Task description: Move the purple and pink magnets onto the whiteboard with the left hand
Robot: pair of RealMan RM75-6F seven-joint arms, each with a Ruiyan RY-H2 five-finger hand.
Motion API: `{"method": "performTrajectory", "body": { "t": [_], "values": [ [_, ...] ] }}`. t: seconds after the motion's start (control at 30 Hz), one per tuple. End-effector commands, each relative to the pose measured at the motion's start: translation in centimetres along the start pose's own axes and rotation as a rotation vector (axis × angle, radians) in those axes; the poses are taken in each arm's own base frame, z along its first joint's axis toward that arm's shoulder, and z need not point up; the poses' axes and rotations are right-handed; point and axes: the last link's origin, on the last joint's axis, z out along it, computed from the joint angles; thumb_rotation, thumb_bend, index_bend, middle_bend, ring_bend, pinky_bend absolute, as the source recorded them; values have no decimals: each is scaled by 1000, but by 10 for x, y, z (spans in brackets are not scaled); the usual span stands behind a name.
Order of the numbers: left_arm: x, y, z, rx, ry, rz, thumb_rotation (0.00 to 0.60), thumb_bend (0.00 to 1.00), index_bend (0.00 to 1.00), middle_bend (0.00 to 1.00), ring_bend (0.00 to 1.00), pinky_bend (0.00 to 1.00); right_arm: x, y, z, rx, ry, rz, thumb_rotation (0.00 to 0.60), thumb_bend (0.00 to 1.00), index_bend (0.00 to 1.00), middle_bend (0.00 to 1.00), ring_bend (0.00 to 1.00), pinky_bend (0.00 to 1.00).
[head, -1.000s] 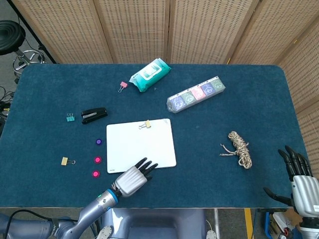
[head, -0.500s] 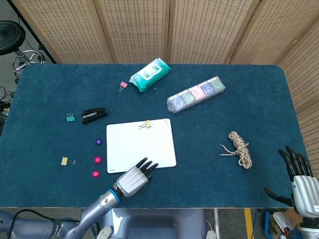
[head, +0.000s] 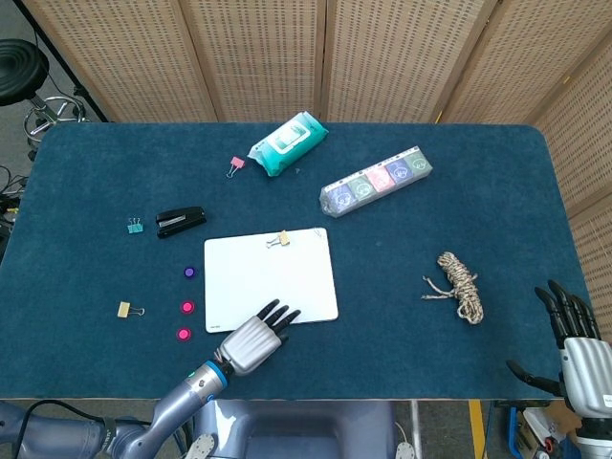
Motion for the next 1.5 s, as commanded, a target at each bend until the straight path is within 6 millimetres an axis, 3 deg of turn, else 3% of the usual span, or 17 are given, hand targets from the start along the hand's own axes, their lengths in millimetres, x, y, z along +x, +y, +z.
{"method": "performTrajectory", "body": {
  "t": [0.03,1.03,1.5],
  "values": [
    [0,0,0,0,-1,0,600,280,480,0,0,0,0,0,0,0,0,0,600,0,62,0,0,0],
    [18,-10,-3,26,40,37,600,335,509,0,0,0,-1,0,0,-6,-13,0,600,0,63,0,0,0],
    [39,-50,1,124,75,108,600,335,512,0,0,0,-3,0,0,-11,-25,-5,600,0,77,0,0,0]
  ]
}}
